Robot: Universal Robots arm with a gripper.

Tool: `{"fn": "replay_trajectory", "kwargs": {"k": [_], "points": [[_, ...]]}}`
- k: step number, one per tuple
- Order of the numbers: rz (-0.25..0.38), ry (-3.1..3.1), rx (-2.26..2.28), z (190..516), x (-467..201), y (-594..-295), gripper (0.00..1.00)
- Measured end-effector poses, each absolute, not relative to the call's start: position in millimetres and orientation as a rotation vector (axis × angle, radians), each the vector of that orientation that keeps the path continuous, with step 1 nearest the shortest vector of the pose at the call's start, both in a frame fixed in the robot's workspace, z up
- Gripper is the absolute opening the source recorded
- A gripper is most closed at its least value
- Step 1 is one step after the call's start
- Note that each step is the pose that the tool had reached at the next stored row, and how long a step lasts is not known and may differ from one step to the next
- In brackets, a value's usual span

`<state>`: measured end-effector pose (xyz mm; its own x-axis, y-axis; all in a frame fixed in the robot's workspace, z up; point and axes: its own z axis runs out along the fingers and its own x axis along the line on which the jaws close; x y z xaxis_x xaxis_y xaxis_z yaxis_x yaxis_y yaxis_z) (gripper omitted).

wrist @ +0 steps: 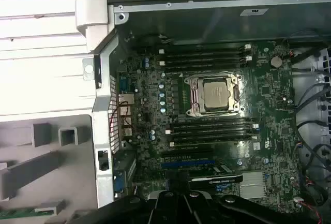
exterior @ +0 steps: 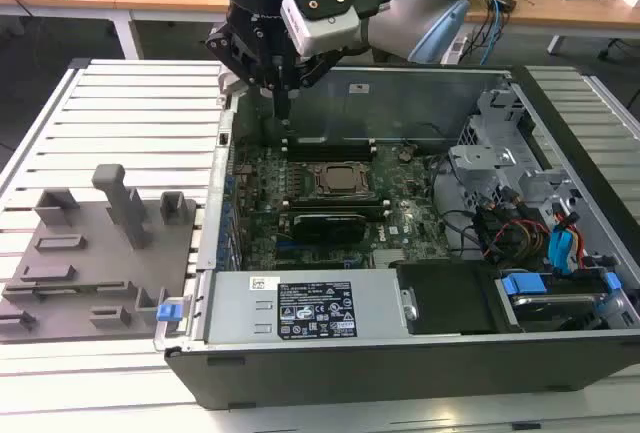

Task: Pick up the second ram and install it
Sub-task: 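Reach for the second ram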

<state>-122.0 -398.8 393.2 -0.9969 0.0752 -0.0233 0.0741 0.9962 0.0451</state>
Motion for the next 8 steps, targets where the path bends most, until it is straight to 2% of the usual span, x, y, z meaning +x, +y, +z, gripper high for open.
{"fn": "replay_trajectory", "kwargs": {"k": [8], "points": [[0.069,3.113,0.117,393.2,-164.6,-398.8,0.11]]}}
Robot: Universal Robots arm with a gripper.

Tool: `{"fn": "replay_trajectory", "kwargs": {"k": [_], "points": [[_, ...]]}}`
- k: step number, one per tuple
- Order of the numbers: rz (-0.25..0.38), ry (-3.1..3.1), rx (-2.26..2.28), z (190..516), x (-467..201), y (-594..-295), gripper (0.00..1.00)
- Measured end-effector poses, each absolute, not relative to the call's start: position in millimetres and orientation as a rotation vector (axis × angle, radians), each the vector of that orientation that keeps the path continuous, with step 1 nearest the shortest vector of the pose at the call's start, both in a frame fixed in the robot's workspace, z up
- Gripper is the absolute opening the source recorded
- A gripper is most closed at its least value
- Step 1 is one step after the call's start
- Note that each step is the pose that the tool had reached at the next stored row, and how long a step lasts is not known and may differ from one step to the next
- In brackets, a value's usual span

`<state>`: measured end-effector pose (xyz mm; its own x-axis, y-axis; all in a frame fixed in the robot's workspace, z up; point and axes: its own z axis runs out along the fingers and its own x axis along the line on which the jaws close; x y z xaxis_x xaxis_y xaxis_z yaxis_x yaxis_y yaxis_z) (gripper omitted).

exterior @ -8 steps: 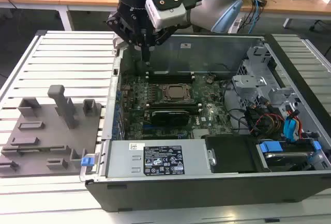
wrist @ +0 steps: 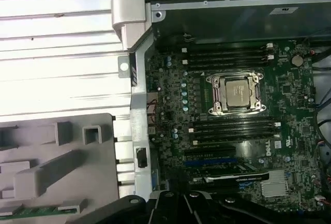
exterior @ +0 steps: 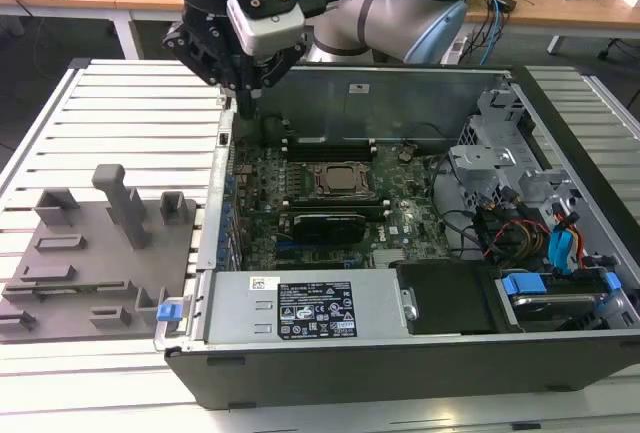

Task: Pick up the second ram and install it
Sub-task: 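Reach for the second ram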

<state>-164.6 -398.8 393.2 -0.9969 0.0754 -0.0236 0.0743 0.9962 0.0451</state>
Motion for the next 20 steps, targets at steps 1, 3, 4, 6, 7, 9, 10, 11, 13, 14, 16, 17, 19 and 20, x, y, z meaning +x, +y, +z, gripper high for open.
{"fn": "replay_trajectory", "kwargs": {"k": [1,3,4,6,7,9,10,11,13,14,16,17,19,20], "points": [[0.069,3.113,0.116,393.3,-169.2,-398.9,0.11],[0.069,3.113,0.117,393.2,-178.7,-398.8,0.11],[0.069,3.113,0.117,393.2,-183.0,-398.9,0.11],[0.069,3.113,0.116,393.2,-189.4,-398.9,0.11],[0.069,3.114,0.117,393.2,-192.4,-398.9,0.11],[0.069,3.113,0.117,393.2,-200.2,-398.8,0.11],[0.069,3.113,0.117,393.2,-203.1,-398.9,0.11],[0.069,3.113,0.116,393.2,-205.0,-398.9,0.11],[0.069,3.113,0.117,393.2,-210.8,-398.9,0.11],[0.069,3.113,0.117,393.1,-214.5,-398.8,0.11],[0.069,3.113,0.117,393.1,-219.5,-398.9,0.11],[0.069,3.113,0.116,393.1,-223.0,-398.9,0.11],[0.069,3.113,0.117,393.1,-227.5,-398.9,0.11],[0.069,3.113,0.117,393.1,-230.2,-398.9,0.11]]}}
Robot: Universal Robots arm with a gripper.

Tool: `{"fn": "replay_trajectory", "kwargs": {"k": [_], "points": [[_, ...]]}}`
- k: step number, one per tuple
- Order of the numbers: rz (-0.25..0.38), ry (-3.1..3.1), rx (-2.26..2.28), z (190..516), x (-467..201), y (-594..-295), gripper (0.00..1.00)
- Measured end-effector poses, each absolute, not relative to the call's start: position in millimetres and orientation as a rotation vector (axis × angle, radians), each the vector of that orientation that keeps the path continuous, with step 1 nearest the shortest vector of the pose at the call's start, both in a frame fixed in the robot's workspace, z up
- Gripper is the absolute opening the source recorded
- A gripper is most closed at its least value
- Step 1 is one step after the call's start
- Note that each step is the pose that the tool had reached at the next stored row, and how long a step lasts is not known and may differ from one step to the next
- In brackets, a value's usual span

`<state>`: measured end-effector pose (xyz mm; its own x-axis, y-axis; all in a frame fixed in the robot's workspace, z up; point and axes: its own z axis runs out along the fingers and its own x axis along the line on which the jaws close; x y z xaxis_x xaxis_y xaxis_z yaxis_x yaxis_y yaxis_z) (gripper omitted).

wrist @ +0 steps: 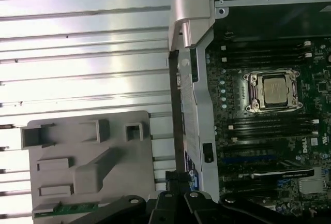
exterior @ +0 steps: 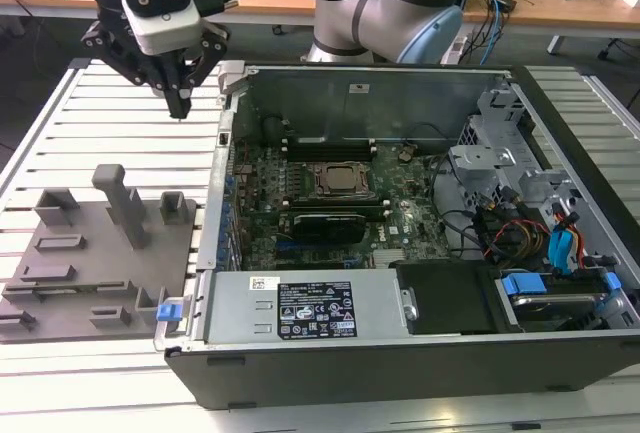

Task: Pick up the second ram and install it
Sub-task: 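Reach for the second ram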

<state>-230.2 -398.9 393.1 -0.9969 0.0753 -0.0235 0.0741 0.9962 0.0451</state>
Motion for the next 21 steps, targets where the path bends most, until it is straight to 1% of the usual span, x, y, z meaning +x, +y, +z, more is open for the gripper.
{"fn": "replay_trajectory", "kwargs": {"k": [11,21], "points": [[0.069,3.113,0.117,393.0,-259.5,-398.9,0.11],[0.069,3.113,0.117,392.7,-305.0,-398.9,0.11]]}}
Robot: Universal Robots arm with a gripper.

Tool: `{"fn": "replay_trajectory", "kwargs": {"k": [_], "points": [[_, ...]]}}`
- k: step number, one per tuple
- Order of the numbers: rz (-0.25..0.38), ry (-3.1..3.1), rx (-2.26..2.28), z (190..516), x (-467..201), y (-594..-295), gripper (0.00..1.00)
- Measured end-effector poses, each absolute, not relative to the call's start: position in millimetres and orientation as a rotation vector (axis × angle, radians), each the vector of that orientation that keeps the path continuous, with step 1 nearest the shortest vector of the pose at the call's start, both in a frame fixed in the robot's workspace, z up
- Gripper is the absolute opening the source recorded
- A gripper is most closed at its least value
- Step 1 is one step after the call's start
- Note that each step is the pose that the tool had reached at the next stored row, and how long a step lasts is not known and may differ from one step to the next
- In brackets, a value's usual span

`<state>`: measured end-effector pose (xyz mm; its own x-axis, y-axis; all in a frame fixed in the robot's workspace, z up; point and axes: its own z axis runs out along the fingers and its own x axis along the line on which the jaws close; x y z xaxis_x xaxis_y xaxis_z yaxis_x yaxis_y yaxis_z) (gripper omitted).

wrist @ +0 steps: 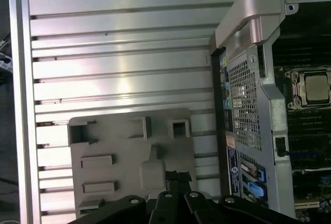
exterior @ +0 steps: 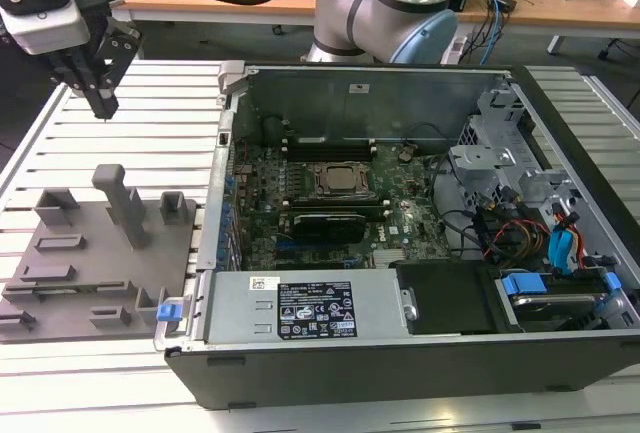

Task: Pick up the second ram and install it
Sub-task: 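Reach for the second ram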

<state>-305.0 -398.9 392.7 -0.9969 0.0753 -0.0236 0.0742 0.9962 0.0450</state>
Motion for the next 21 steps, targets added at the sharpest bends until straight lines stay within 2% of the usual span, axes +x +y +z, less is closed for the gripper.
{"fn": "replay_trajectory", "kwargs": {"k": [21], "points": [[0.069,3.113,0.116,391.4,-375.2,-398.9,0.11]]}}
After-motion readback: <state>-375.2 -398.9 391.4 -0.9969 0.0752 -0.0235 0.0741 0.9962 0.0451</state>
